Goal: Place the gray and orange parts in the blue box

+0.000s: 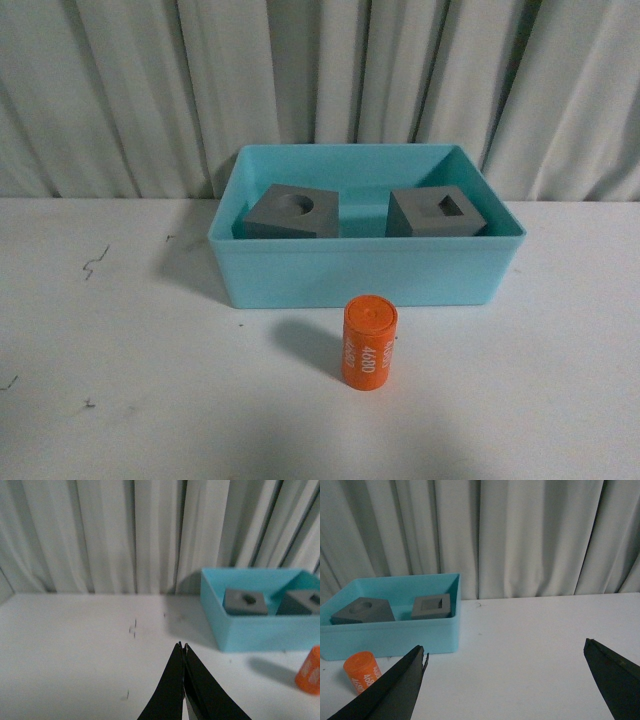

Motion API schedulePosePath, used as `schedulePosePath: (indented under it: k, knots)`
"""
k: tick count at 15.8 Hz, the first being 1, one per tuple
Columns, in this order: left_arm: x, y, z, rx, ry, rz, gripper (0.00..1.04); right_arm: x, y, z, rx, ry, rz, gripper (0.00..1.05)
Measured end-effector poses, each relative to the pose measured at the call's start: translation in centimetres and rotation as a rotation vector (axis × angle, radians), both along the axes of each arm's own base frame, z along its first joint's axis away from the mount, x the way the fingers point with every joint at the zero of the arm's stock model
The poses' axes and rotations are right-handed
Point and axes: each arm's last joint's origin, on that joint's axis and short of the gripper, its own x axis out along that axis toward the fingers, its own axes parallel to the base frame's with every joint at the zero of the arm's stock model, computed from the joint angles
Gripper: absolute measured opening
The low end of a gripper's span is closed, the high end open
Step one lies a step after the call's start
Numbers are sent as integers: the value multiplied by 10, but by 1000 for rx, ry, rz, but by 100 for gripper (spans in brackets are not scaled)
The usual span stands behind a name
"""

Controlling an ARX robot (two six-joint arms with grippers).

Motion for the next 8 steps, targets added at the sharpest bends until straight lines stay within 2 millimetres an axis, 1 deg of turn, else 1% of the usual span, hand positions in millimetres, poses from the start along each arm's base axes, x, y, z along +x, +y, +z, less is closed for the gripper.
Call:
schedulePosePath:
  k: [1,2,5,6,8]
  knots:
    - [-1,0,5,0,-46,0,2,0,0,0,0,0,0,98]
    - [-1,0,2,0,-21,0,2,0,0,0,0,0,0,98]
    - [-1,0,2,0,-24,1,2,0,0,0,0,-1,0,98]
    - [-1,0,2,0,-24,1,8,0,0,0,0,0,0,98]
    - [-1,0,2,0,-24,1,31,0,0,0,0,2,0,98]
